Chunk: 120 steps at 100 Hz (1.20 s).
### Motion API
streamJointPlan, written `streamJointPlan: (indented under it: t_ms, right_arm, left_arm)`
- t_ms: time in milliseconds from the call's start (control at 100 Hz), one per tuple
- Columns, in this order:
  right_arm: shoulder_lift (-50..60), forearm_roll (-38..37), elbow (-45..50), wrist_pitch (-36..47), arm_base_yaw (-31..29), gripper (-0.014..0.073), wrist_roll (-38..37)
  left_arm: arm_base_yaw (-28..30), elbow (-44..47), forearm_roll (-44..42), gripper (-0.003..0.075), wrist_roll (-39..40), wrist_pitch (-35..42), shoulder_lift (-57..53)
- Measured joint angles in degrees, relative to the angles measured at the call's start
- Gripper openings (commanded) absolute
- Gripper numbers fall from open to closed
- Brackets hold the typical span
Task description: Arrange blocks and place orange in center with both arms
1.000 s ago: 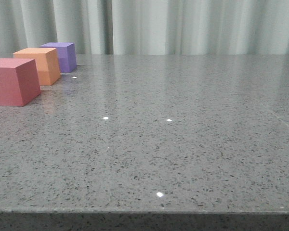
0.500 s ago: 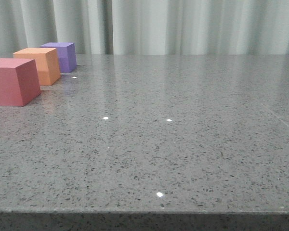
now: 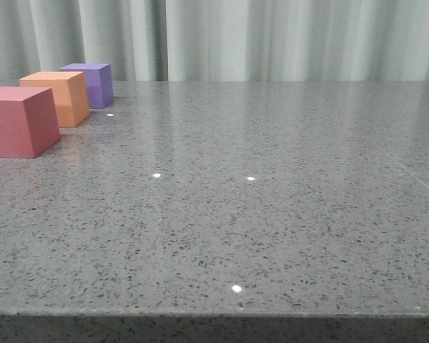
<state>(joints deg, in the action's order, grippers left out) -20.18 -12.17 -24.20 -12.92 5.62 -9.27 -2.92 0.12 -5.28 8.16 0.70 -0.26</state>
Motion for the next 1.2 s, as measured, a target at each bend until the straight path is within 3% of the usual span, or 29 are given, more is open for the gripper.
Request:
streamJointPlan:
  t_ms: [400, 730, 1200]
  right_arm:
    - [6.1, 10.0, 9.6, 5.8, 0.0, -0.0067, 6.5]
    - [19.9, 10.9, 18.5, 6.6, 0.0, -0.0067, 7.2]
    - [20.8, 11.8, 25.5, 16.2, -3.6, -0.0067, 7.4]
  left_arm:
    - [0.0, 0.0, 0.0, -0.0019, 0.0, 0.0, 0.0]
    - [0.0, 0.0, 0.0, -0.0019, 0.0, 0.0, 0.0]
    - [0.0, 0.0, 0.0, -0.0019, 0.0, -0.1, 0.0]
